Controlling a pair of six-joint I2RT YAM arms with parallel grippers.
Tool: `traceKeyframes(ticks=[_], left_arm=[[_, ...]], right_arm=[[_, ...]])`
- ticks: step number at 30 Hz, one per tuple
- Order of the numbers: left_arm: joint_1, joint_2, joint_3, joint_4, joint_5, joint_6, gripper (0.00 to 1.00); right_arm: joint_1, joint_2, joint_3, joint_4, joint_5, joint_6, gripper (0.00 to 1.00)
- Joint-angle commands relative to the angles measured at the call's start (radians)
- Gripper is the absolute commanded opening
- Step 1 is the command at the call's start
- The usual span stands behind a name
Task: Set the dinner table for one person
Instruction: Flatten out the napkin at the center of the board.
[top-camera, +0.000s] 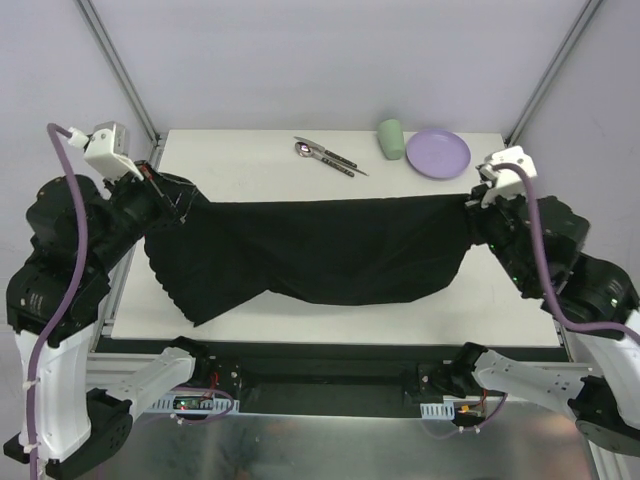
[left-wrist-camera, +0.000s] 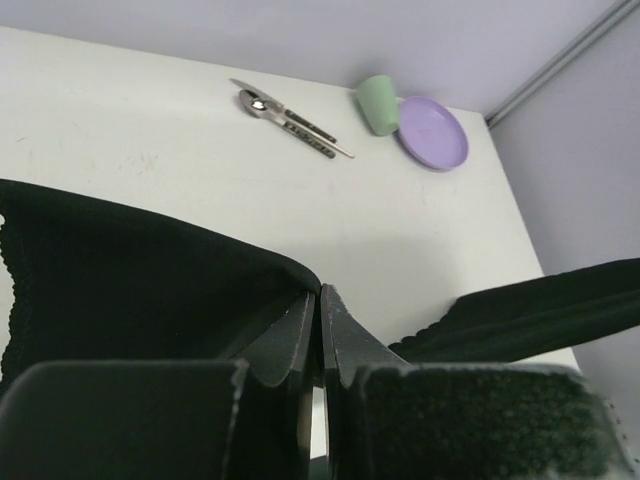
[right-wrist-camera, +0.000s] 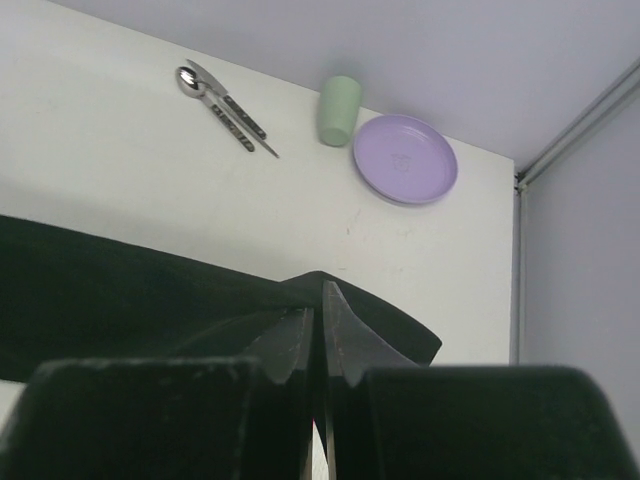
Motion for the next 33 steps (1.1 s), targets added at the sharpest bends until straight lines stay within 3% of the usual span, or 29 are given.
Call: traceKeyframes(ticks=[1,5,9,15,22,27,33], left_arm=[[0.001,0.060,-0.040,0.107,-0.098,0.055,0.00],[0.001,0.149,-0.091,0.208,-0.137,0.095,0.00],[0.004,0.249,-0.088,0.314,-0.152,0.138,0.00],[0.064,0.485,0.104,0.389,-0.109,0.201,0.00],[0.125,0.648,0.369,0.438,-0.065,0.242,0.00],[0.132,0.578,0.297,0.504,-0.048,0.238,0.00],[0.132,0.334,-0.041,0.529,-0.031,0.184,0.00]], right_arm=[[-0.016,0.082,-0.050,0.157,0.162,-0.022,0.01],[-0.050,0.215,-0.087,0.250,0.179,-0.029,0.01],[-0.162,0.334,-0.053,0.344,0.153,-0.080,0.01],[-0.357,0.488,0.108,0.459,0.048,-0.107,0.01],[-0.406,0.527,0.175,0.598,0.012,-0.173,0.01],[-0.404,0.469,0.142,0.620,-0.023,-0.143,0.01],[-0.369,0.270,-0.019,0.484,-0.083,-0.051,0.01]])
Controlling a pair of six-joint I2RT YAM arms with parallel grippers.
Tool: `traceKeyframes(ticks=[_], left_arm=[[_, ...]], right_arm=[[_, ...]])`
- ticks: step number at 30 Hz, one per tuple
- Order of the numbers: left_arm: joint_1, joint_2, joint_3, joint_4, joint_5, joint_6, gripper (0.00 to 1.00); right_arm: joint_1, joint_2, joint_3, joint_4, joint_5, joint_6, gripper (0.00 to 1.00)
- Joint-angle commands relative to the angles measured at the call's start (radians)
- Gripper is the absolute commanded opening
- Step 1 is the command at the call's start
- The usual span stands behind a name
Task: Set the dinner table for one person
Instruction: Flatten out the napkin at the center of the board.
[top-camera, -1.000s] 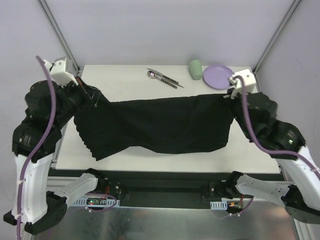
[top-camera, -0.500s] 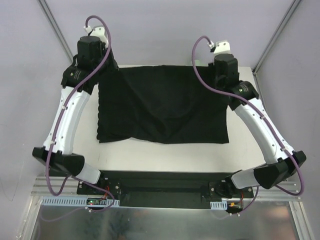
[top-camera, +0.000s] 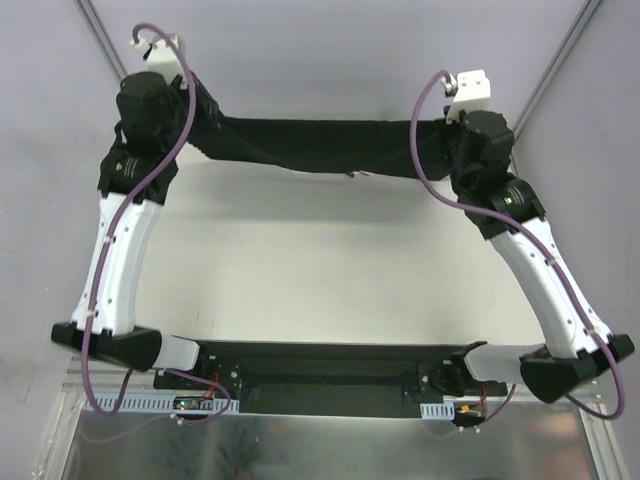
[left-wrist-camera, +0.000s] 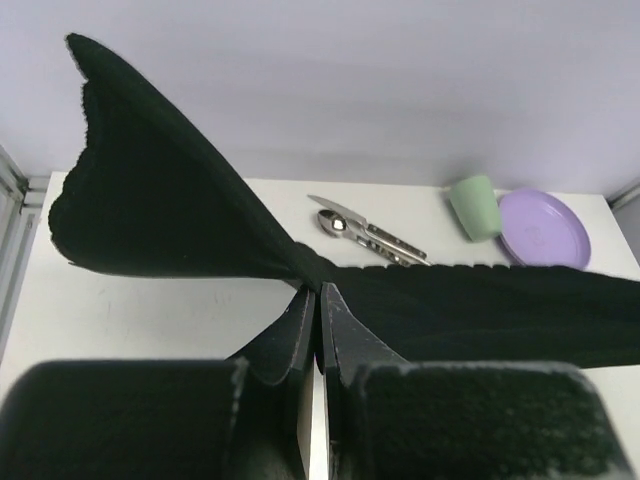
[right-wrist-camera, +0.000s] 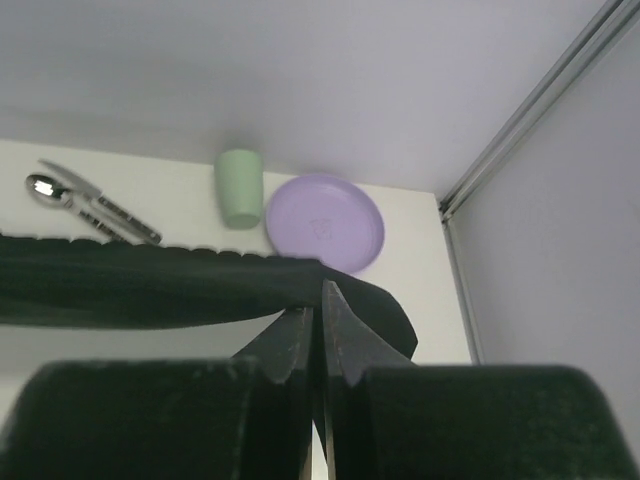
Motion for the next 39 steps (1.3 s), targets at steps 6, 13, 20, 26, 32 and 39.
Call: traceKeyframes(ticks=[6,13,20,26,32,39], left_arm=[[0.011,-0.519,-0.581,0.026,0.139,-0.204,0.00],[0.010,-0.748,-1.013,-0.008,0.269,-0.381,0.00],[0.010,-0.825,-1.022,-0.110,0.243,-0.363,0.00],[0.010,-0.804,-1.009,-0.132,0.252,-0.355,0.00],[0.010,-0.804,-0.963,-0.149,0.258,-0.349,0.00],[0.010,-0.762,-0.689,-0.216,0.268,-0.225,0.00]], right_arm=[[0.046,-0.329,-0.177,-0.328,-0.196,0.260,0.01],[0.068,-0.415,-0.380,-0.540,-0.433,0.445,0.01],[0.088,-0.534,-0.493,-0.619,-0.463,0.546,0.01],[0.086,-0.563,-0.516,-0.678,-0.466,0.563,0.01],[0.088,-0.573,-0.480,-0.690,-0.451,0.554,0.01],[0.088,-0.577,-0.299,-0.686,-0.388,0.454,0.01]])
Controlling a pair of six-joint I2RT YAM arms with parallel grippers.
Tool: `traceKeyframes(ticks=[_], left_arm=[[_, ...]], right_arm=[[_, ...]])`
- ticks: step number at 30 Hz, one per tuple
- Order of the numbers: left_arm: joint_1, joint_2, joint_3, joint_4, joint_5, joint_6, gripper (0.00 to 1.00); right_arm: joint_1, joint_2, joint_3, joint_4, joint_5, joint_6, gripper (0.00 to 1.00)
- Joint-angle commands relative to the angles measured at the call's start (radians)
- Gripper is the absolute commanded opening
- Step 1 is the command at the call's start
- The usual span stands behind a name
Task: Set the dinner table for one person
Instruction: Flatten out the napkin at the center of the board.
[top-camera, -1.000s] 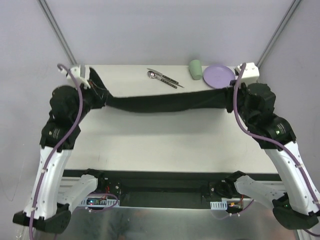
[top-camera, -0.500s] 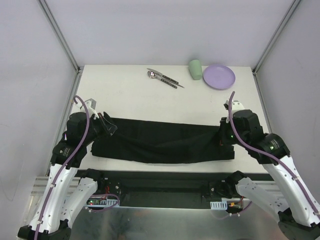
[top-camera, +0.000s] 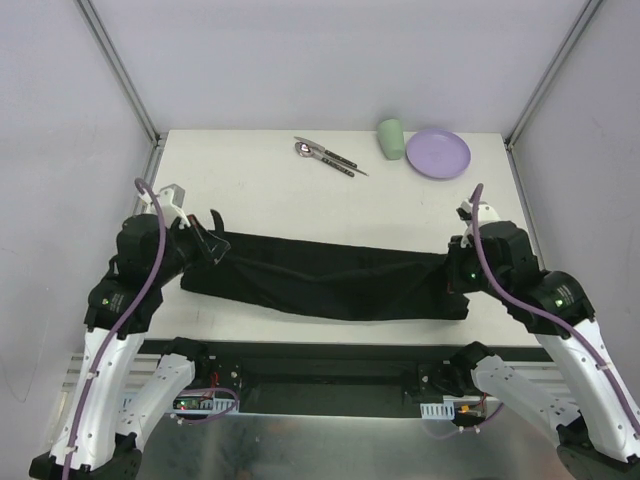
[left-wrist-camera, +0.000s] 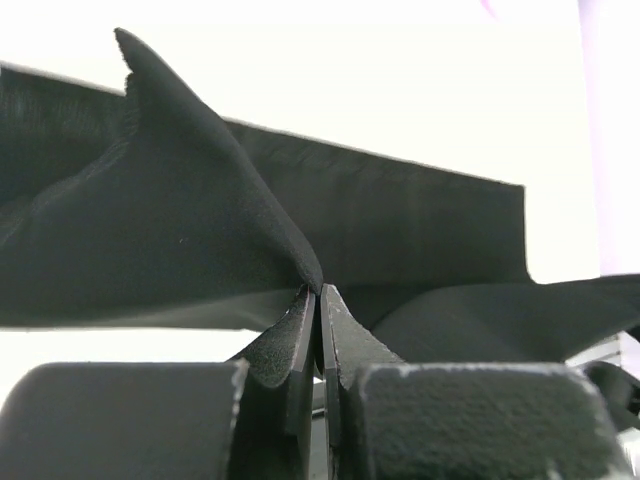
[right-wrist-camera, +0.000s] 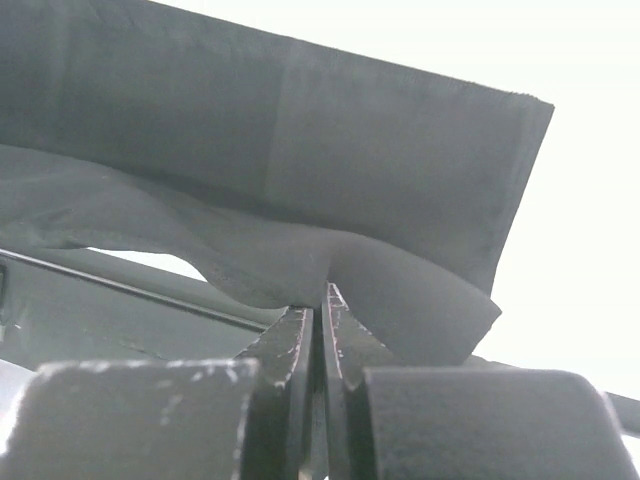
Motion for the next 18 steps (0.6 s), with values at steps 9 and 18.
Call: traceKeyframes(ticks=[9,18], left_arm=[[0.009,0.024,0.559,-0.105,0.074,0.156,0.00],[0.011,-0.094,0.736,-0.194,0.103,0.118,0.00]], right_arm=[[0.003,0.015,0.461,-0.006,0.043,-0.172,0.01],[0.003,-0.115,0.521,0.033,-0.070,-0.214,0.01]])
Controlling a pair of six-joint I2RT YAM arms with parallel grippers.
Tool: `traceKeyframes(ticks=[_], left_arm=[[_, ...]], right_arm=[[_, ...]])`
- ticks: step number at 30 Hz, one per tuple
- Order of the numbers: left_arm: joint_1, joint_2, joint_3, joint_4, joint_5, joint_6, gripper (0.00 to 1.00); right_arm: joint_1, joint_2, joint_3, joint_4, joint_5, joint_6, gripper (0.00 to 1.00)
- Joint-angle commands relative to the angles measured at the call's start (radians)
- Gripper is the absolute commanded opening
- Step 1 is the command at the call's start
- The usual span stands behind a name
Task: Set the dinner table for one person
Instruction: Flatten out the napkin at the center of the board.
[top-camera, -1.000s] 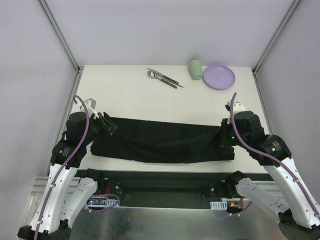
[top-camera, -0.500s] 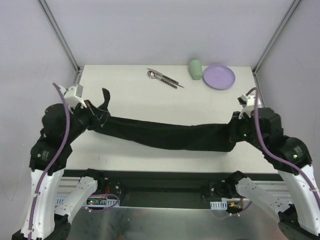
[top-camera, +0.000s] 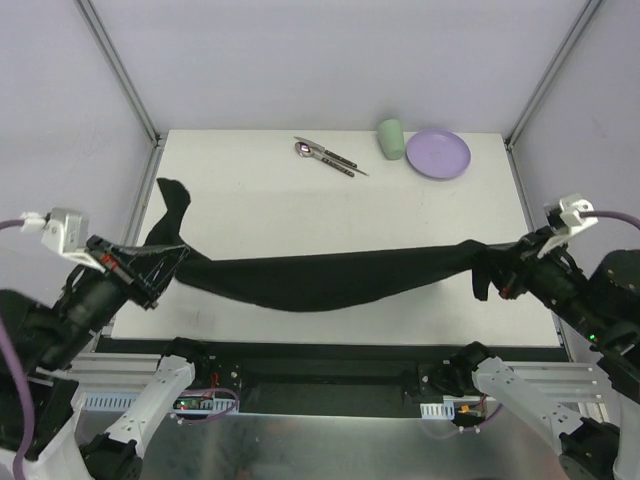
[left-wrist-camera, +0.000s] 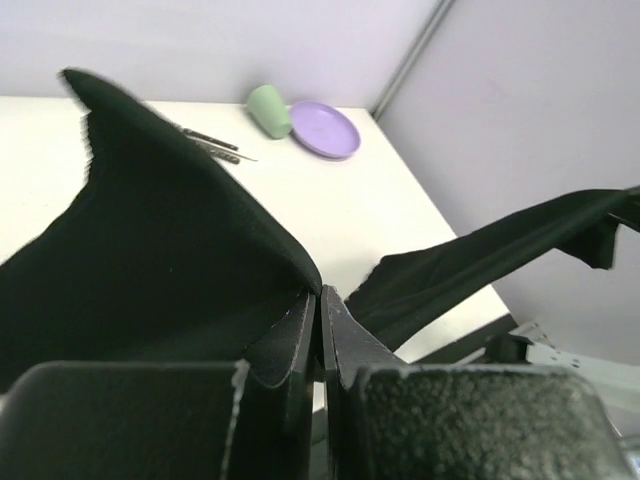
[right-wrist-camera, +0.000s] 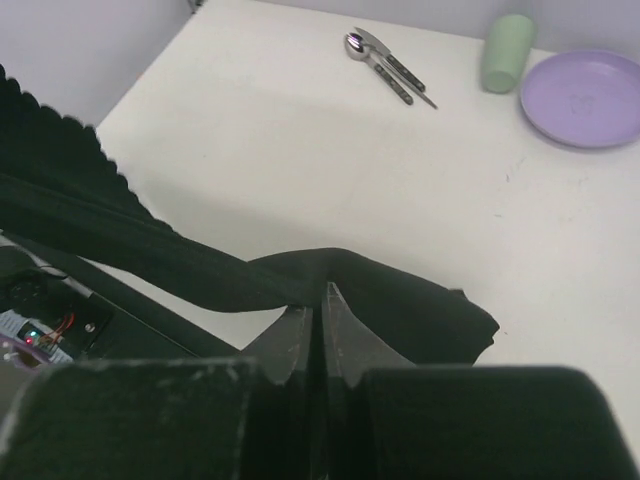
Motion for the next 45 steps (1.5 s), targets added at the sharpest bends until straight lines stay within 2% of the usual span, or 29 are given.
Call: traceKeyframes(ticks=[1,6,9,10,13,14,17,20,22,23,25,26,30,35,45], left_arm=[[0.011,-0.084,0.093,0.006,-0.026,-0.005,0.00],[0.011,-0.086,0.208,0.008,-0.111,-0.008,0.00],[0.011,-0.007,0.234,0.021,-0.175,0.033,0.00],[0.011,0.012,0.222,0.072,-0.203,0.047,0.00],[0.011,0.103,0.103,0.205,-0.235,0.107,0.00],[0.011,0.161,0.023,0.297,-0.256,0.130,0.00],[0.011,0.310,-0.107,0.435,-0.269,0.150,0.00],[0.011,0.463,-0.270,0.569,-0.284,0.148,0.00],[0.011,0.555,-0.326,0.688,-0.310,0.148,0.00],[0.011,0.661,-0.349,0.713,-0.318,0.156,0.00],[0.011,0.776,-0.328,0.752,-0.347,0.165,0.00],[0.011,0.886,-0.312,0.758,-0.353,0.170,0.00],[0.011,1.065,-0.263,0.795,-0.378,0.158,0.00],[0.011,1.142,-0.217,0.819,-0.419,0.176,0.00],[0.013,1.200,-0.188,0.845,-0.474,0.205,0.00]], right_arm=[[-0.006,-0.082,0.055,0.056,-0.010,-0.045,0.01],[-0.006,-0.095,0.107,0.093,0.022,-0.065,0.01],[-0.006,-0.055,0.095,0.157,0.120,-0.098,0.01],[-0.006,-0.043,0.066,0.215,0.178,-0.108,0.01],[-0.006,0.058,-0.029,0.338,0.283,-0.149,0.01],[-0.007,0.135,-0.049,0.357,0.303,-0.154,0.01],[-0.009,0.314,-0.149,0.435,0.352,-0.158,0.01],[-0.029,0.440,-0.290,0.565,0.346,-0.108,0.01],[-0.055,0.568,-0.325,0.646,0.316,-0.073,0.01],[-0.058,0.608,-0.339,0.670,0.322,-0.051,0.01],[-0.059,0.718,-0.343,0.710,0.348,-0.039,0.01],[-0.062,0.750,-0.335,0.714,0.351,-0.030,0.01],[-0.064,0.875,-0.281,0.717,0.357,-0.014,0.01],[-0.065,0.921,-0.263,0.730,0.408,-0.003,0.01],[-0.087,1.037,-0.180,0.688,0.634,0.032,0.01]])
